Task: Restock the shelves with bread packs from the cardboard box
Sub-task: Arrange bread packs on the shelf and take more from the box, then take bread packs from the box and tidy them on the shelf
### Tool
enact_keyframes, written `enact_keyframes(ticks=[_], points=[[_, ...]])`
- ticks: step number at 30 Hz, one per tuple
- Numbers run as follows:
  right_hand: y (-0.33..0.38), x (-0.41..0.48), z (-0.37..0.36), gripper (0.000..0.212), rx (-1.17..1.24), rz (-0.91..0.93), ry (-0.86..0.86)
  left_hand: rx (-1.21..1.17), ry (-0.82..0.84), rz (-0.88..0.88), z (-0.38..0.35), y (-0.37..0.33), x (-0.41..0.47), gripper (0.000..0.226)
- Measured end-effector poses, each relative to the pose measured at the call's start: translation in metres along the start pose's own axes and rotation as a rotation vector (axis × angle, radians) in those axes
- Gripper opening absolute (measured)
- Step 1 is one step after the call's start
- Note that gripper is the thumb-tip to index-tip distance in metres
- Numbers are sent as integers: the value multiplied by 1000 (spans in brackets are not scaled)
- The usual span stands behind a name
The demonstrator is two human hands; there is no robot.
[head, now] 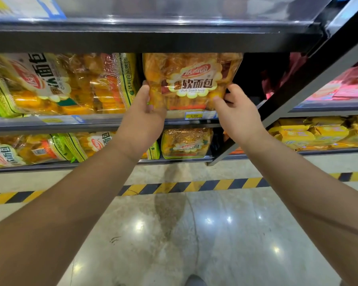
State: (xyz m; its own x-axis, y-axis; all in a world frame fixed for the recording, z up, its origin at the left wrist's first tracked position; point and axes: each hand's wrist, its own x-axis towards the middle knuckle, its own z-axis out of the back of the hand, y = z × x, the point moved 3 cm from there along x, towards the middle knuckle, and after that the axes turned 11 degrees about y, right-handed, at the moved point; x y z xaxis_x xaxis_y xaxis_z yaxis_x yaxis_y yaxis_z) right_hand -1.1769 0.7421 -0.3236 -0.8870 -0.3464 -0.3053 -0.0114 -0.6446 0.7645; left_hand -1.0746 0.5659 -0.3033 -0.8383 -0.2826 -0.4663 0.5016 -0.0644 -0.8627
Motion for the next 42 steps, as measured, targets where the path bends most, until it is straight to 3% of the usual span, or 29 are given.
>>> enact_keyframes(ticks=[6,11,13,16,21,30,34,42], points=[[4,-23,9,70,45,-101,60,66,2,-7,12,-9,-20,66],[31,-63,20,60,-73,-44,136,278,8,-95,27,-30,-66,62],[52,-87,30,57,-203,22,152,511,18,-162,35,-47,-95,59],[94,-129,48,53,-485,207,104,1050,-71,-326,49,-80,-142,58],[176,-197,90,52,-690,314,75,1280,-84,-330,71,-141,-215,60],[357,-330,156,56,-781,515,39,1321,-205,-404,156,-283,-374,65],[436,-373,169,60,-787,521,42,1308,-233,-376,191,-333,-435,68],[525,-427,161,67,-743,674,96,1274,-440,-340,241,-361,-535,64]])
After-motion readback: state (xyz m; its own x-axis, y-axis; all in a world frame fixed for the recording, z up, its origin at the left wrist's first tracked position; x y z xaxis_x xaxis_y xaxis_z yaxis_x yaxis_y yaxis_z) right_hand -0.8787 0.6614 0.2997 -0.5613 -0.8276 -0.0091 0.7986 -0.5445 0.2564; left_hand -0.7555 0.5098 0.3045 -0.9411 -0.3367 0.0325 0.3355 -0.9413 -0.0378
